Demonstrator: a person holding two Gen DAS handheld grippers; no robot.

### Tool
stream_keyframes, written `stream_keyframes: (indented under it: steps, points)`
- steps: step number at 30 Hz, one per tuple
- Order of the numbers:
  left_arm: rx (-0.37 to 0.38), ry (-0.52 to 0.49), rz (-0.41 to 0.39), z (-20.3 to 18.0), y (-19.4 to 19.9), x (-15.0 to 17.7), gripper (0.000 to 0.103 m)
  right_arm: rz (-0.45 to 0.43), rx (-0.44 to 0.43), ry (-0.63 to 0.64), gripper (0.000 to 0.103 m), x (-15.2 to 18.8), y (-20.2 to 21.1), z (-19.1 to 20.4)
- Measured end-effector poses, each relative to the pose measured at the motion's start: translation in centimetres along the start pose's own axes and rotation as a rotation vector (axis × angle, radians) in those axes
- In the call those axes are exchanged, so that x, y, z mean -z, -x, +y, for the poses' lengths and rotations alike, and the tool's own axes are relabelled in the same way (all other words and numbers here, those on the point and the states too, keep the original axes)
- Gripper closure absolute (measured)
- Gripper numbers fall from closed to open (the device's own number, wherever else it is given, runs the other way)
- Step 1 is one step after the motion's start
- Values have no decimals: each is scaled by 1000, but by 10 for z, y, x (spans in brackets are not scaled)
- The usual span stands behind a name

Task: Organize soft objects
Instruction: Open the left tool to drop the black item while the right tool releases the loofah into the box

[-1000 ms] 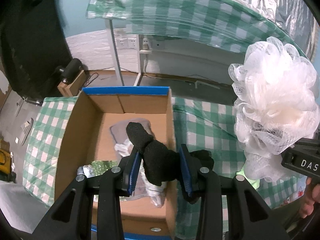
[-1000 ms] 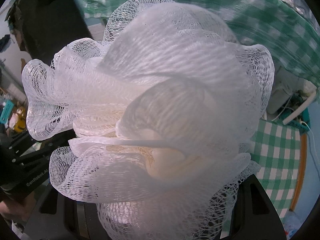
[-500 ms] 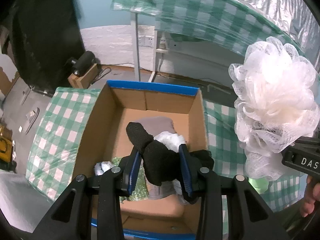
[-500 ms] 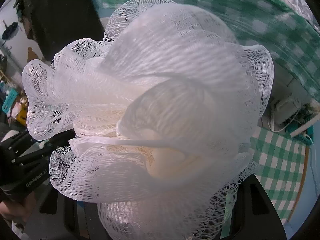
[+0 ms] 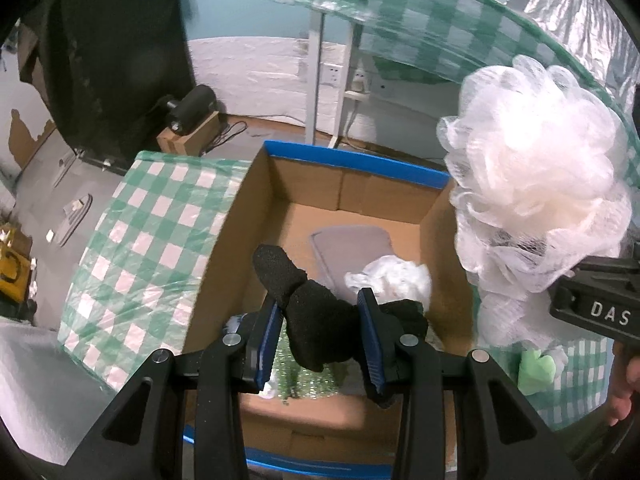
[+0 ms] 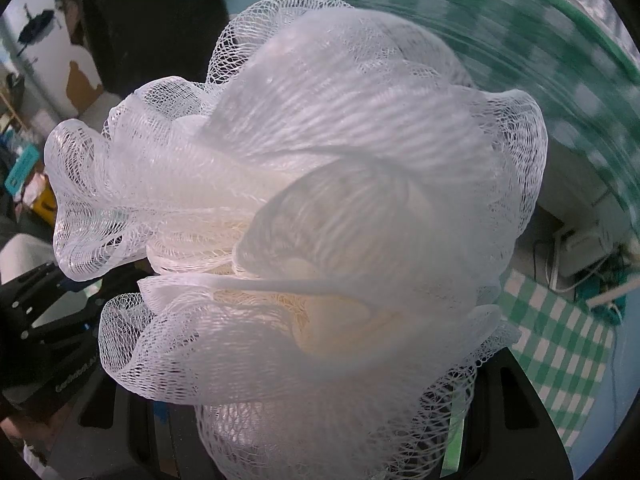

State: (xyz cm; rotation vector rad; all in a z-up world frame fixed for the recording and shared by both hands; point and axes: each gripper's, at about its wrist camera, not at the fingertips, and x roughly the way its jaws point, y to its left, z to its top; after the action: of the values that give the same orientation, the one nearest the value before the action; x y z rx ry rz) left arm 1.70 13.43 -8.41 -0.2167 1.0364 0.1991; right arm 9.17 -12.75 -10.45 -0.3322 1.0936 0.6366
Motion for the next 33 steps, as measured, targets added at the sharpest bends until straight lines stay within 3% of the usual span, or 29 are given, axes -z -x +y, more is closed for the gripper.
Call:
stream_keyframes:
  steps: [12,21,23,26,27,33]
  points:
    - [-40,40,72,21,-27,2,65,90,-13,80,45,-30,-43,39]
    - [-65,61,103,29,-36,4,63,130,-31,96,40,-68,-43,47]
    - [-79,68,103,31,-37,4,58,136,-33,107,32,-81,-47,53]
    - [-90,81,104,34,-36,3,39,139,-15,113,22,-86,-42,59]
    - [-96,83,99,35,-36,2,36,140,-14,110,21,-87,-42,60]
    - [-104,90,100,36,-34,1,35,138,-14,83,21,-91,-40,65]
